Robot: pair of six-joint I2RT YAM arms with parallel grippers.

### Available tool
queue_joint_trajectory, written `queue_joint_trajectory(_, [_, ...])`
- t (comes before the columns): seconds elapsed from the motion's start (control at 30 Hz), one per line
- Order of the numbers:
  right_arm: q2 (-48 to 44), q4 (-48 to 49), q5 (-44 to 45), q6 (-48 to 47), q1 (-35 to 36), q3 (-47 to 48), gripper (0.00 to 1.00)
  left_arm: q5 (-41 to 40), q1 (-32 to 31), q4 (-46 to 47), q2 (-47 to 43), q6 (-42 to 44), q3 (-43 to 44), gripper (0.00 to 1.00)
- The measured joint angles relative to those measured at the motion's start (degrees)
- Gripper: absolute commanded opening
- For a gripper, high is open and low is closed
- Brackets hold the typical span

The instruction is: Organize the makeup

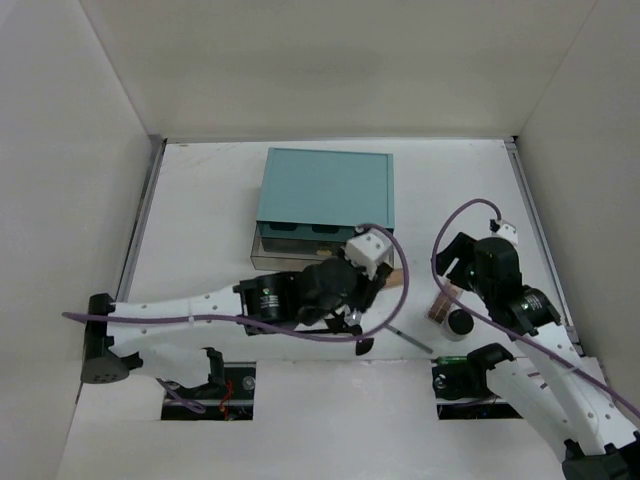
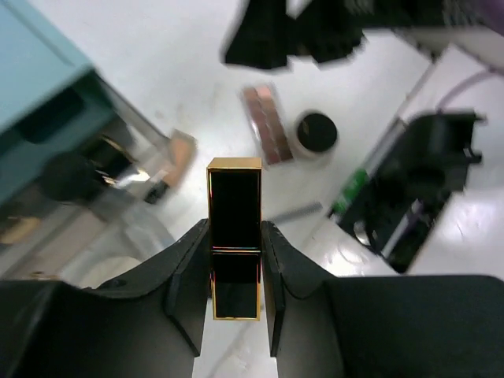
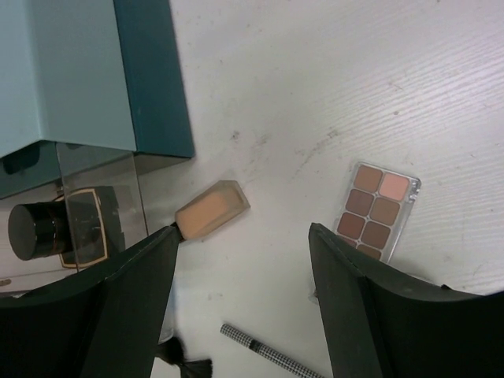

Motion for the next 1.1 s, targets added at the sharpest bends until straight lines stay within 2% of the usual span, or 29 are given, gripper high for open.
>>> queue_joint_trajectory(0.17, [1.18,0.5,-1.16,0.13,7.19,-0.55,0.74,-1.92,13.31,2.36,-2.51,1.22,-3.98,0.08])
queue_joint_trajectory(0.3, [2.82,1.22,-1.14,0.22,18.49,-0.55,0.73,-2.43,22.51,2.1,0.02,1.62,-7.5,0.08])
queue_joint_trajectory(0.43, [6.71,3.15,-0.39,0.22,30.1,-0.52,0.74,-2.4,27.52,2.25,3.1,1.62,-8.61,0.1])
queue_joint_trajectory(0.47, [8.15,3.48,-0.24,0.24,32.39,-0.52,0.75,-2.38,28.24,2.38,3.74,1.62,-8.61,0.13])
queue_joint_trajectory(0.57, [12.57,4.04,0.13,0.72,37.77,-0.52,0.75,-2.34,28.89,3.04,4.46,1.64,-8.81,0.31])
queue_joint_trajectory(0.67, [16.68,5.4,0.85,2.12,39.45,-0.46,0.75,-2.1,28.87,3.67,4.44,1.88,-9.01,0.49])
queue_joint_trajectory(0.73, [19.69,7.06,1.51,3.45,39.69,-0.17,0.75,-2.01,28.87,4.17,4.17,1.79,-9.22,0.56])
queue_joint_trajectory(0.83, [24.57,9.44,2.86,5.29,40.28,1.25,0.75,-2.01,28.87,4.17,2.91,1.79,-9.73,0.61])
queue_joint_trajectory(0.9, [28.06,10.86,3.89,6.32,40.85,2.91,0.75,-1.99,28.81,3.93,1.33,1.92,-9.77,0.71])
queue_joint_trajectory(1.0, [33.35,12.46,5.81,7.89,41.97,5.9,0.74,-2.01,28.44,3.45,-2.29,2.01,-9.88,1.0])
queue_joint_trajectory(1.1, [39.19,13.42,8.28,9.62,43.17,9.25,0.74,-2.25,27.69,2.75,-7.67,1.68,-10.67,1.0])
